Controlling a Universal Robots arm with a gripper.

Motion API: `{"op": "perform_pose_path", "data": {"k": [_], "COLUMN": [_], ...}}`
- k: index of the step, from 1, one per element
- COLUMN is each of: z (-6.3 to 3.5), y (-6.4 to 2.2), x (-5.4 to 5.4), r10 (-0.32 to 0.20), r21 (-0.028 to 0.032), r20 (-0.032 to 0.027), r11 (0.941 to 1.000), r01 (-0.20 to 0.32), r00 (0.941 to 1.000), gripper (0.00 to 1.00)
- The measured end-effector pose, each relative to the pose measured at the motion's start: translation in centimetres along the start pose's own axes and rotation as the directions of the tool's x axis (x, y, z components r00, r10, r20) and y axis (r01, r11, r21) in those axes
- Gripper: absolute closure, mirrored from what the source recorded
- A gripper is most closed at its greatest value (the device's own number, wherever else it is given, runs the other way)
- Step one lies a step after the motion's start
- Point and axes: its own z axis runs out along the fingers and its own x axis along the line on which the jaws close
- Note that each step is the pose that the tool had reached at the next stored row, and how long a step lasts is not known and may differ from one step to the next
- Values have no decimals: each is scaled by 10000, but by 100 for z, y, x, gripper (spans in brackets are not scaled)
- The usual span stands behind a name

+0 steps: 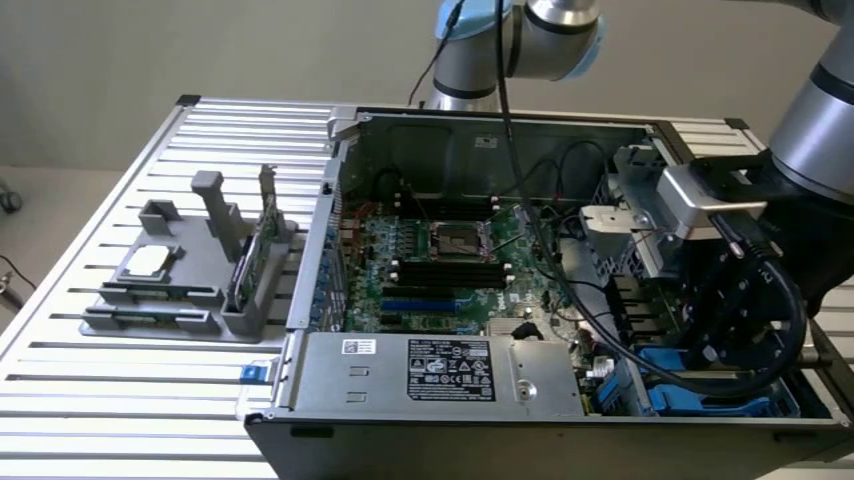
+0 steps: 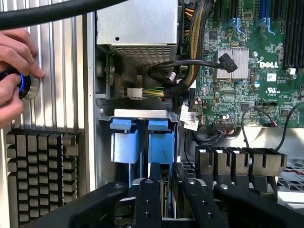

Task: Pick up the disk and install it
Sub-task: 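Insert the disk into the insertion slot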

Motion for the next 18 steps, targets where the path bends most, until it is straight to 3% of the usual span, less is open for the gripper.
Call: {"op": "perform_pose_path", "data": {"k": [12,18], "z": [7,62], "y": [-98,-116], "x": [-4,-21], "r10": [-107,-207], "r21": [7,17], "r20": [1,-14], "r11": [9999,9998], "r01": [107,207], "r00": [9999,9998], "gripper": [75,75]}}
